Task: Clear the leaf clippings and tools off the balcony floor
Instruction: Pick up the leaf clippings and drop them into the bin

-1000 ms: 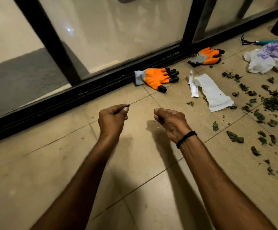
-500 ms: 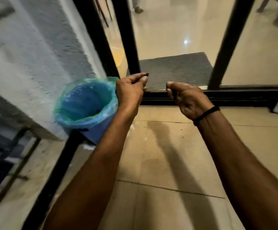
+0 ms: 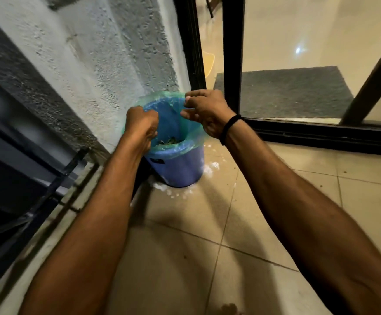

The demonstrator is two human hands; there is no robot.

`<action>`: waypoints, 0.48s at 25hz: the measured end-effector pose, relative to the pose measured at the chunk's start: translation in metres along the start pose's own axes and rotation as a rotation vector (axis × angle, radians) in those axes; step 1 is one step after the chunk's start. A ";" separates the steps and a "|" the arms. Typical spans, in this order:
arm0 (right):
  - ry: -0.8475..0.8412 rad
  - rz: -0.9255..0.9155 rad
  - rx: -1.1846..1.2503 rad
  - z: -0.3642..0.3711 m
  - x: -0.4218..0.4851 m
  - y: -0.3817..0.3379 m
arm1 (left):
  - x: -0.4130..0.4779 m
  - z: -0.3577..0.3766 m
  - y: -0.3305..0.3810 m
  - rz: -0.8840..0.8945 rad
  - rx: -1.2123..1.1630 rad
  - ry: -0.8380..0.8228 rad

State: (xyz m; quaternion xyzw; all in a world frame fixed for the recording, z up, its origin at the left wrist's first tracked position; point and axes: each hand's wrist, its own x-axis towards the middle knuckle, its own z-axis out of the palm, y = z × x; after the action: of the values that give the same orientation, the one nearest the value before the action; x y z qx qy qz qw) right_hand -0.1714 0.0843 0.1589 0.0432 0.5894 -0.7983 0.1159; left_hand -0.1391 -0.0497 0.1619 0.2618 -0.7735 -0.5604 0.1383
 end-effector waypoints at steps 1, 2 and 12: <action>0.029 -0.008 0.064 -0.013 -0.006 -0.003 | 0.000 0.008 0.001 0.038 -0.002 0.012; 0.056 -0.022 0.103 -0.029 -0.011 -0.006 | 0.001 0.021 0.003 0.075 -0.015 0.016; 0.711 -0.120 0.027 -0.314 -0.150 -0.031 | -0.205 0.264 0.043 0.372 0.024 -0.617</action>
State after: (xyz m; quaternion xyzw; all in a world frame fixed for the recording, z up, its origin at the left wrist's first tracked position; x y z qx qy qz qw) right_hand -0.0547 0.4112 0.1238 0.2850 0.5837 -0.7465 -0.1441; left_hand -0.1150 0.2850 0.1305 -0.0632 -0.8197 -0.5693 -0.0051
